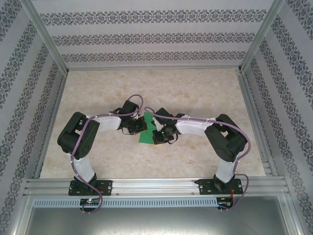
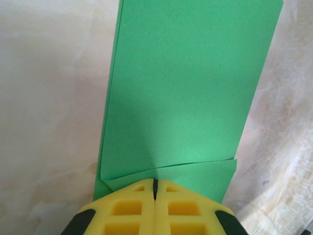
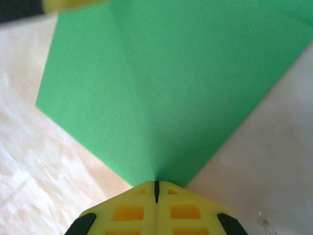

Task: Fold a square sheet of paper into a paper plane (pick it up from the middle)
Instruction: Fold the triangle a second time at the center of the table.

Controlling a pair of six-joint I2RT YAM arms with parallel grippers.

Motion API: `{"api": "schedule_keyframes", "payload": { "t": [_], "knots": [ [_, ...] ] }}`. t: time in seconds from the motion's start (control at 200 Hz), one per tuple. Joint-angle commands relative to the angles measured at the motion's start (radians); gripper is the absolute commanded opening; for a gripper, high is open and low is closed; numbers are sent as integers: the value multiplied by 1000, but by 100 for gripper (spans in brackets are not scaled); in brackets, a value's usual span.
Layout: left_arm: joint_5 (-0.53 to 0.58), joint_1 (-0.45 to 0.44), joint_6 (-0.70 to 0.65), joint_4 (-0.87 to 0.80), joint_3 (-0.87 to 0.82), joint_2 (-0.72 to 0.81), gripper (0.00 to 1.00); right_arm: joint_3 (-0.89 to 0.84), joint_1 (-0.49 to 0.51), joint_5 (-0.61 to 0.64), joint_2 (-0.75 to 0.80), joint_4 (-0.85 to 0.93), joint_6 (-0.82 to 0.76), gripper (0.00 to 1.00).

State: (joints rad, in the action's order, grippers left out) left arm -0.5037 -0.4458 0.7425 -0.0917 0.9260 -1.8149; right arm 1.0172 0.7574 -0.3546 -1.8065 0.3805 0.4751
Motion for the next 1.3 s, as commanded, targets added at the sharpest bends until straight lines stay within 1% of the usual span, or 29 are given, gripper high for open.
{"api": "schedule_keyframes", "payload": {
  "t": [0.0, 0.155, 0.32, 0.46, 0.57, 0.704, 1.054, 1.294],
  "knots": [
    [112, -5, 3, -140, -58, -75, 0, -62, 18, 19, 31, 153, 4, 0],
    [103, -6, 3, -132, -58, -75, 0, -58, 17, 35, 86, 113, 33, 0],
    [97, -5, 5, -125, -64, -70, 0, -28, 14, 64, 112, 19, 77, 0],
    [86, -5, 7, -121, -65, -66, 0, 25, 10, 55, 61, -57, 110, 0],
    [84, -5, 6, -123, -64, -63, 0, 78, 11, 47, -19, -61, 120, 0],
    [81, -5, 5, -122, -65, -56, 0, 101, 10, 31, -69, -65, 123, 0],
    [77, -5, -25, -130, -37, -26, 0, -20, -11, 33, -31, -63, 138, 0],
    [76, -10, -57, -132, -10, -4, 0, -148, -17, -22, 53, -156, 219, 0]
  ]
}}
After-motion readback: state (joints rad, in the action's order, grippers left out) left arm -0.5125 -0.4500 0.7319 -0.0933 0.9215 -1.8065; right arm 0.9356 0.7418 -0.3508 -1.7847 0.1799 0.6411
